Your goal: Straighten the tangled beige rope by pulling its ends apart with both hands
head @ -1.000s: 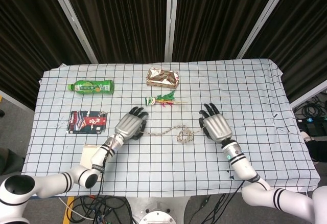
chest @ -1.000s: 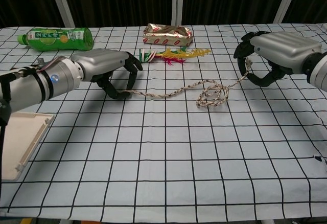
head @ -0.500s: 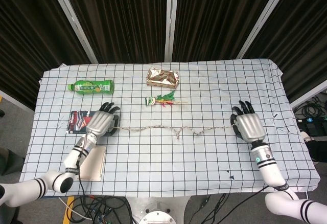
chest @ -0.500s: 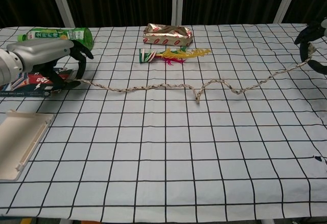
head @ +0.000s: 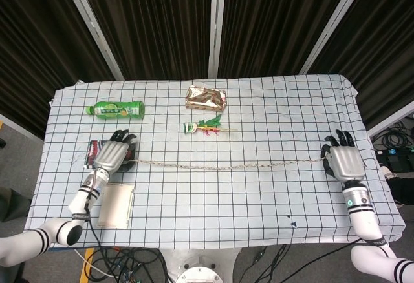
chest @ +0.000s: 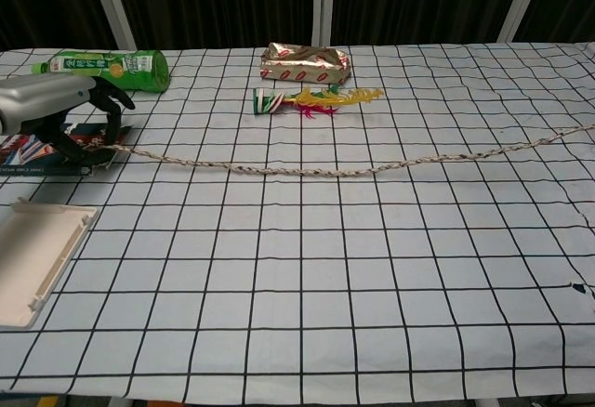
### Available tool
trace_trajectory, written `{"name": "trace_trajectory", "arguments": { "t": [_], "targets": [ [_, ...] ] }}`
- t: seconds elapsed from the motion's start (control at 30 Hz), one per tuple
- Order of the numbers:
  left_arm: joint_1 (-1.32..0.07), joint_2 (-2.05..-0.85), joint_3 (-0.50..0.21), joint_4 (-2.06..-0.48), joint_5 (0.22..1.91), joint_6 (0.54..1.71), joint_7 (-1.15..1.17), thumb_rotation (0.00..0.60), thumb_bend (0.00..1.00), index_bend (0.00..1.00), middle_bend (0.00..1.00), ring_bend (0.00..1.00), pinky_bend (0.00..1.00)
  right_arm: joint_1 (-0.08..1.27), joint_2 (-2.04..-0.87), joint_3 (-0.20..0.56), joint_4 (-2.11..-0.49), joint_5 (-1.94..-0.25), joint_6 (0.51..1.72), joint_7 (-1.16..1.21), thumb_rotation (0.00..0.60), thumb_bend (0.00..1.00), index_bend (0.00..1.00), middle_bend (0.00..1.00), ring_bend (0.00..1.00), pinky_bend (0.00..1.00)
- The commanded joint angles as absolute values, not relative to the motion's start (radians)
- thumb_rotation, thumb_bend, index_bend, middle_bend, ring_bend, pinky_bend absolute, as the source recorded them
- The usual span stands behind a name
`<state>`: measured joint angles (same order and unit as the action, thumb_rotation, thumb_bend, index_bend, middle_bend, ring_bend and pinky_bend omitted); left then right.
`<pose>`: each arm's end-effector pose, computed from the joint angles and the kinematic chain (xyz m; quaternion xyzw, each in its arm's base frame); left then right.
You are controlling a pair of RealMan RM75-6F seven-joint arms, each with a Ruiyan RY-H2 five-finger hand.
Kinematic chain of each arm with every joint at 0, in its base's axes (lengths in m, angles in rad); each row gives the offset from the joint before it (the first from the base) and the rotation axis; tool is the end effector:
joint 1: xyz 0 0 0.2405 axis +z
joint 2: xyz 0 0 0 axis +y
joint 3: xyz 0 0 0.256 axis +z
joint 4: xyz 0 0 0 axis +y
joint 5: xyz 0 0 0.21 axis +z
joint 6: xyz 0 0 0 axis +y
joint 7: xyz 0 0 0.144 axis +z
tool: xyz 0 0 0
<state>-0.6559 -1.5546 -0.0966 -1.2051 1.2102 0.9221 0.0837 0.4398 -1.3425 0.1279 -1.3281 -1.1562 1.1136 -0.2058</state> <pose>-0.2396 0.3512 -0.0043 -0.7218 -0.4122 -0.3242 0.4517 -0.3127 -0.3125 0.0950 0.6439 -0.3842 0.2889 0.5952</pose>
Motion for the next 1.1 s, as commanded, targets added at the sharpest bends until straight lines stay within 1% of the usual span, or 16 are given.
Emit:
{"name": "trace_trajectory", "arguments": {
  "t": [0.03, 0.4, 0.53, 0.6, 0.67, 0.73, 0.8, 0.9, 1.0, 1.1],
  "targets": [
    [-0.655, -1.554, -0.096, -1.201, 1.215, 0.919, 0.081, 0.600, 0.35, 0.60, 0.14, 0.00, 0.00, 0.434, -1.352, 0.127, -1.307, -1.150, 1.103, -0.200, 0.600, 0.69, 0.71, 0.22, 0.00, 0.00],
    [-0.650, -1.576, -0.102, -1.160, 1.220, 0.909, 0.071, 0.600, 0.34, 0.59, 0.14, 0.00, 0.00, 0.429, -1.412, 0.122, -1.226, -1.153, 1.064, -0.167, 0.600, 0.69, 0.70, 0.22, 0.00, 0.00],
    [-0.648, -1.586, -0.102, -1.144, 1.225, 0.904, 0.063, 0.600, 0.34, 0.57, 0.14, 0.00, 0.00, 0.426, -1.439, 0.117, -1.195, -1.156, 1.046, -0.150, 0.600, 0.67, 0.67, 0.21, 0.00, 0.00],
    [-0.647, -1.591, -0.099, -1.136, 1.230, 0.903, 0.064, 0.600, 0.34, 0.54, 0.14, 0.00, 0.00, 0.424, -1.449, 0.114, -1.183, -1.157, 1.039, -0.144, 0.600, 0.62, 0.62, 0.19, 0.00, 0.00],
    [-0.647, -1.593, -0.098, -1.131, 1.233, 0.900, 0.061, 0.600, 0.34, 0.48, 0.14, 0.00, 0.00, 0.421, -1.455, 0.109, -1.175, -1.156, 1.029, -0.143, 0.600, 0.54, 0.56, 0.17, 0.00, 0.00],
    [-0.644, -1.596, -0.098, -1.127, 1.238, 0.903, 0.056, 0.600, 0.32, 0.43, 0.14, 0.00, 0.00, 0.418, -1.457, 0.107, -1.173, -1.153, 1.023, -0.149, 0.600, 0.45, 0.47, 0.14, 0.00, 0.00],
    [-0.640, -1.601, -0.100, -1.123, 1.240, 0.912, 0.052, 0.600, 0.29, 0.39, 0.14, 0.00, 0.00, 0.414, -1.456, 0.106, -1.179, -1.148, 1.021, -0.158, 0.600, 0.35, 0.37, 0.10, 0.00, 0.00],
    [-0.633, -1.599, -0.103, -1.126, 1.245, 0.924, 0.046, 0.600, 0.24, 0.34, 0.14, 0.00, 0.00, 0.406, -1.448, 0.110, -1.199, -1.148, 1.032, -0.161, 0.600, 0.25, 0.25, 0.08, 0.00, 0.00],
    [-0.626, -1.583, -0.107, -1.148, 1.250, 0.938, 0.041, 0.600, 0.23, 0.31, 0.13, 0.00, 0.00, 0.397, -1.428, 0.120, -1.231, -1.156, 1.060, -0.157, 0.600, 0.21, 0.16, 0.06, 0.00, 0.00],
    [-0.609, -1.534, -0.121, -1.208, 1.260, 0.980, 0.026, 0.600, 0.22, 0.29, 0.13, 0.00, 0.00, 0.380, -1.386, 0.134, -1.289, -1.177, 1.113, -0.141, 0.600, 0.21, 0.14, 0.06, 0.00, 0.00]
  ]
}}
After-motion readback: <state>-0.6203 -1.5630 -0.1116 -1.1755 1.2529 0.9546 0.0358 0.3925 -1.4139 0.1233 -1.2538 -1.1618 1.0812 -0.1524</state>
